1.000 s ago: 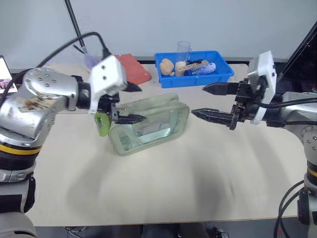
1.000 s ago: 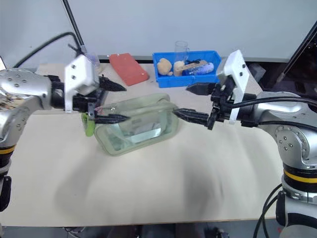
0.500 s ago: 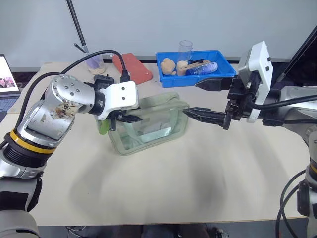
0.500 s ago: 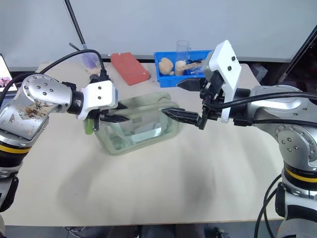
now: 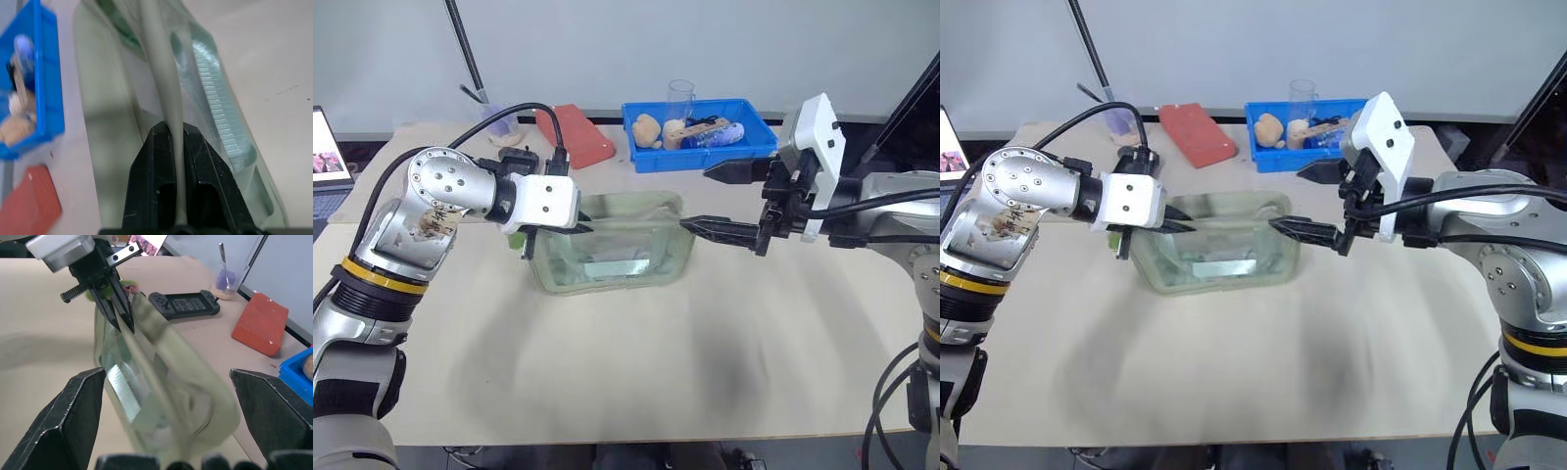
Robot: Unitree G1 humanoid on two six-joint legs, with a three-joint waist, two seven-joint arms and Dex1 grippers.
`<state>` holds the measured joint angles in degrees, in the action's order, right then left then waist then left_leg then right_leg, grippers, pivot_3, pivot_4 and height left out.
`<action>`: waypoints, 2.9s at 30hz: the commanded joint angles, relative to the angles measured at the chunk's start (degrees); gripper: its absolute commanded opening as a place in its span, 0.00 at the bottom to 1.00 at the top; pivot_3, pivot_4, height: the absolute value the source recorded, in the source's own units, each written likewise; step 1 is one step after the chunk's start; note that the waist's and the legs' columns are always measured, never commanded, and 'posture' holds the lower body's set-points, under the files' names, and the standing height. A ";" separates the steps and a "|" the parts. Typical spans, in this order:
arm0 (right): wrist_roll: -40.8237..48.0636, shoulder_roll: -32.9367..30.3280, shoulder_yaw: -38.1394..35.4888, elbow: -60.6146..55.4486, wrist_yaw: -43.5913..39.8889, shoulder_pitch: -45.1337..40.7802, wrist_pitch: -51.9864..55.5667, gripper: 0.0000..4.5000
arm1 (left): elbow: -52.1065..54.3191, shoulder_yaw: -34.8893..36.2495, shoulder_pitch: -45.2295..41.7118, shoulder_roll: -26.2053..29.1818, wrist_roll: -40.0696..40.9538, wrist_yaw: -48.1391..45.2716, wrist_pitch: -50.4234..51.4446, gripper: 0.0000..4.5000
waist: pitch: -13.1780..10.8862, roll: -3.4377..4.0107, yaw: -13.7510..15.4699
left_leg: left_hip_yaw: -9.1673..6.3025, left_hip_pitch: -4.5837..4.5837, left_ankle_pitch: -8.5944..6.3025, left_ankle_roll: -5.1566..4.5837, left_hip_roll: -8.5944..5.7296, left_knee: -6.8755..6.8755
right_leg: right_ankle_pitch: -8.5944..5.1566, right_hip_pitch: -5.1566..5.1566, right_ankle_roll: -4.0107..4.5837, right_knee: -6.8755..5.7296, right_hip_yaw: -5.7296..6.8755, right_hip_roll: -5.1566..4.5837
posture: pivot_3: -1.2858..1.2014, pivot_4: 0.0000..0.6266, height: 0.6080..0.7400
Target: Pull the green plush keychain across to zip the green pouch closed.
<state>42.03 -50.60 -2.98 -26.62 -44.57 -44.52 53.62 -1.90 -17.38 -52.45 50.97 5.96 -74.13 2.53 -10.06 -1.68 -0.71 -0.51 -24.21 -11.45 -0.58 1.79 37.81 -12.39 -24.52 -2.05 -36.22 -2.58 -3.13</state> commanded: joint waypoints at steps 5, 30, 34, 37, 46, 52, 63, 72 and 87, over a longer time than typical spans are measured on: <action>-2.05 -0.22 -0.93 -0.02 -1.06 -0.05 -2.82 1.00 | -6.92 2.94 -3.82 -2.19 -3.27 1.25 -8.50 0.01 | 0.00 0.00 0.01 | 0.00 -0.02 0.00 0.00 -0.01 0.03 | 0.01 0.00 -0.03 -0.01 0.02 -0.01 | 0.52 0.24 1.00; -5.31 0.08 0.03 1.68 -3.86 1.44 -4.49 1.00 | -3.40 7.84 -0.25 -1.20 0.82 -4.93 -6.23 0.76 | 0.00 0.00 0.00 | 0.00 0.01 0.00 0.00 0.01 0.05 | 0.02 -0.02 -0.02 -0.09 0.01 0.00 | 0.52 0.24 1.00; -8.13 -1.00 1.43 4.38 -6.69 1.98 -7.57 1.00 | 1.29 10.46 -1.60 -0.42 4.55 -4.67 0.91 0.99 | 0.00 0.00 -0.05 | 0.00 0.00 0.00 0.00 0.01 0.05 | 0.02 -0.02 -0.02 -0.08 0.02 0.00 | 0.52 0.24 1.00; -10.77 -0.87 3.70 6.87 -8.69 2.31 -10.62 1.00 | 5.78 12.70 -1.90 1.69 7.74 -5.36 8.08 0.99 | 0.00 0.00 -0.11 | 0.00 0.00 0.00 0.00 0.00 0.06 | 0.02 -0.02 -0.03 -0.07 0.01 0.00 | 0.52 0.24 1.00; -16.61 4.11 9.49 13.59 -11.22 1.45 -16.93 1.00 | 12.23 24.92 2.75 8.50 23.69 -3.54 33.94 0.99 | 0.00 0.00 -0.82 | 0.00 0.12 0.00 0.00 0.05 0.06 | -0.26 -0.05 -0.39 -0.37 -0.03 0.06 | 0.52 0.24 1.00; -19.31 5.94 11.02 16.38 -13.04 2.25 -19.97 0.82 | 21.98 30.73 4.94 6.33 38.34 3.53 47.49 1.00 | -0.02 -0.03 0.10 | -0.02 0.12 0.01 0.01 0.02 0.13 | -0.29 -0.08 -0.38 -0.54 -0.01 0.03 | 0.52 0.24 1.00; -21.90 7.97 11.41 19.49 -15.14 1.97 -23.07 0.02 | 23.60 36.52 11.40 9.15 44.50 9.13 50.57 1.00 | -0.02 -0.03 -0.29 | -0.01 0.28 0.01 0.01 0.07 0.17 | -0.31 -0.05 -0.30 -0.68 -0.05 0.10 | 0.52 0.24 1.00; -23.19 8.12 10.96 20.62 -16.77 2.01 -24.73 0.02 | 23.03 37.47 13.92 10.32 44.89 10.43 49.32 1.00 | -0.02 -0.03 -0.27 | -0.01 0.38 0.00 0.01 0.06 0.17 | -0.31 0.06 -0.29 -0.66 -0.06 0.09 | 0.52 0.24 1.00; -27.86 8.75 12.11 19.58 -18.18 3.11 -33.21 0.02 | -5.37 44.13 17.38 6.87 37.50 25.46 51.59 1.00 | -0.02 -0.03 -0.37 | 0.00 0.44 0.00 0.01 0.07 0.16 | -0.30 0.08 -0.25 -0.68 -0.05 0.08 | 0.52 0.24 1.00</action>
<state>14.18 -41.90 9.80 -5.49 -62.44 -41.00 21.18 -6.96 24.19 -35.22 57.76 42.85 -49.41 53.58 -10.08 -1.70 -1.08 -0.51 -23.76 -11.44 -0.56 1.85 37.96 -12.60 -24.45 -2.15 -36.90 -2.63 -3.07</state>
